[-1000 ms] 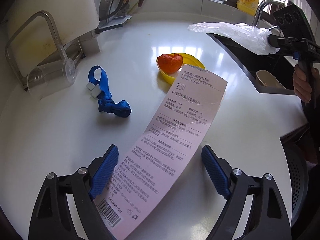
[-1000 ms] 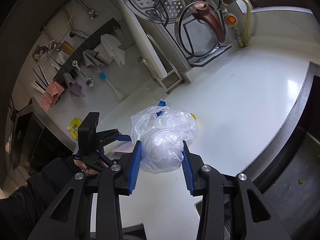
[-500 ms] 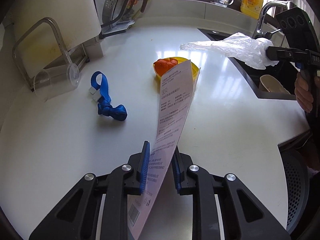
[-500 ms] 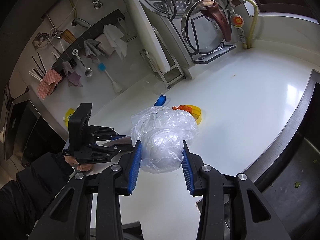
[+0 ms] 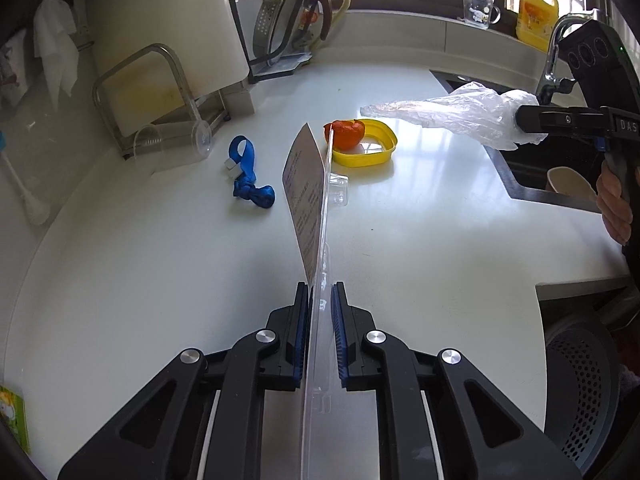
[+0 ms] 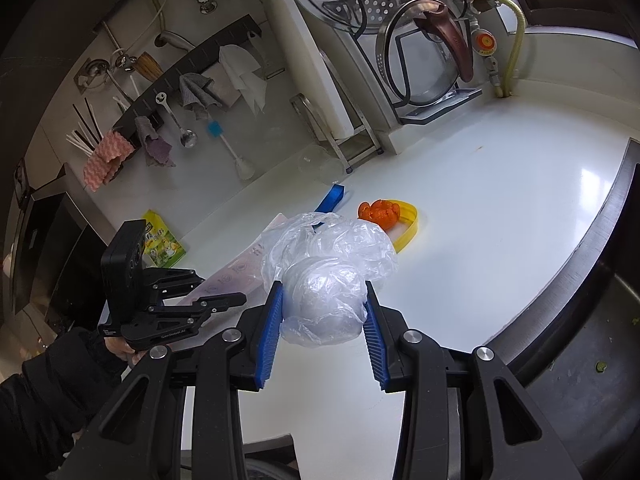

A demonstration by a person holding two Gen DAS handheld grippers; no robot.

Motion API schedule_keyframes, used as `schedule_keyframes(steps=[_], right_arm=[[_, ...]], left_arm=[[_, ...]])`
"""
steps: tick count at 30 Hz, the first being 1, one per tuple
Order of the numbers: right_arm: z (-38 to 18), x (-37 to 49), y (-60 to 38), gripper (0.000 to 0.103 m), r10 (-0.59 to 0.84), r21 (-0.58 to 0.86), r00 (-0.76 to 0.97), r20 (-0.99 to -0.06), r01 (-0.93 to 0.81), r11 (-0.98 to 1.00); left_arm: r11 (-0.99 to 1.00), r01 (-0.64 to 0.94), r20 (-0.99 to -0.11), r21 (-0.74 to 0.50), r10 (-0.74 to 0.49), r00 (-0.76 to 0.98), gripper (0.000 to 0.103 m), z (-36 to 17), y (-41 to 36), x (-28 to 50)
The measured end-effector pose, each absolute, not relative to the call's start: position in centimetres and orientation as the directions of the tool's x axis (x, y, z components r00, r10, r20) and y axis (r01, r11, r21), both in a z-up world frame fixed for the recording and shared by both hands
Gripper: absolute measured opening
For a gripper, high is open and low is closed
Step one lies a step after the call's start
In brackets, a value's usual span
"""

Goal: Collect trash
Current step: 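Carry the receipt and plastic bags over the bin with both tools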

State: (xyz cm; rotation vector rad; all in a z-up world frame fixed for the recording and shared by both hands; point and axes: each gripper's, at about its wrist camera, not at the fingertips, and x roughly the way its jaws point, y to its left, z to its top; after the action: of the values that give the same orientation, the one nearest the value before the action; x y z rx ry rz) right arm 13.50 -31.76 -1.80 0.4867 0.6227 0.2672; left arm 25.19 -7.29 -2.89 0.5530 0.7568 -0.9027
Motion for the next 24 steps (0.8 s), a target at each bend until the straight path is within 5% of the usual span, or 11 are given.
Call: schedule_keyframes(steps=[24], right_arm=[[-1.7, -3.4, -24.9, 0.037, 0.286, 0.434, 0.795, -0.535, -0.033, 0.9]], left_arm=[[0.897, 0.438, -0.676, 0.055, -0.29, 0.678, 0.013, 0.9, -0.7, 4.1]])
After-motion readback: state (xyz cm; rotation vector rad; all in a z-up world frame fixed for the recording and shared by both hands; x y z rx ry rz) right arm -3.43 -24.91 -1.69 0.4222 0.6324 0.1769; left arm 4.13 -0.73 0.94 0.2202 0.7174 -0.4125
